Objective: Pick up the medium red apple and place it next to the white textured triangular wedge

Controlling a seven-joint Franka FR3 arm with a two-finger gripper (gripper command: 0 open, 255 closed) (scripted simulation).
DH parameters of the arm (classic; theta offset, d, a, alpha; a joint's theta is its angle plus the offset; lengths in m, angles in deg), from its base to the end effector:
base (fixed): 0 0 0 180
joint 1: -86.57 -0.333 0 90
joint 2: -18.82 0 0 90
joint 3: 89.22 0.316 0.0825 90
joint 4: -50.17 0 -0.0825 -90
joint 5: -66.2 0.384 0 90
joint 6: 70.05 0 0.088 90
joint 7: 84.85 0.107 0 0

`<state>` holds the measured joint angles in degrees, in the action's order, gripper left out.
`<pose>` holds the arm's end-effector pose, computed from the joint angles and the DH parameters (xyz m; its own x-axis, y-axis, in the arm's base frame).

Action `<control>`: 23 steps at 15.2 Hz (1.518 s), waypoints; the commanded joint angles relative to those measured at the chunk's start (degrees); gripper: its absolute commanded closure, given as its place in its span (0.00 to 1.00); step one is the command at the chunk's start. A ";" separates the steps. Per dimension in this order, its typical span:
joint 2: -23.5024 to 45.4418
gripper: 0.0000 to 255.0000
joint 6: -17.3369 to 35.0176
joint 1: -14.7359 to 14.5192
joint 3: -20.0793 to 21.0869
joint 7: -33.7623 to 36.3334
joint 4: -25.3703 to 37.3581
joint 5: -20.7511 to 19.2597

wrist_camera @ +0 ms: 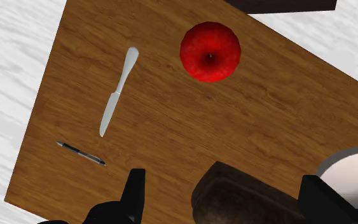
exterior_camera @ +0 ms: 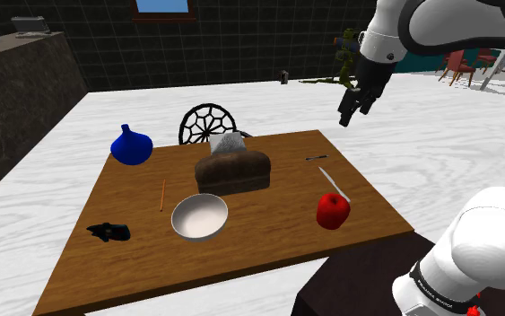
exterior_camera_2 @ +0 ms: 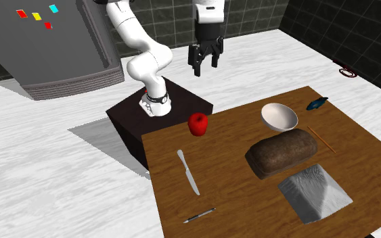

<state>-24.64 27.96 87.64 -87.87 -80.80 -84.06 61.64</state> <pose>0.3284 -0.0036 0.6017 0.9895 -0.0588 0.1317 -0.0705 -0.9937 0.0866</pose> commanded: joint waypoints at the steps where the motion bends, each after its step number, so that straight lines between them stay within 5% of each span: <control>1: 0.00 0.00 0.00 0.00 0.00 0.00 0.00 0.00; 16: -6.82 0.00 27.64 -5.89 -10.59 -20.27 -32.60 -1.38; 23: -1.94 0.00 38.26 -6.69 -13.54 -24.27 -38.29 -2.38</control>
<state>-27.40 64.92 81.04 -101.28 -105.01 -121.94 59.30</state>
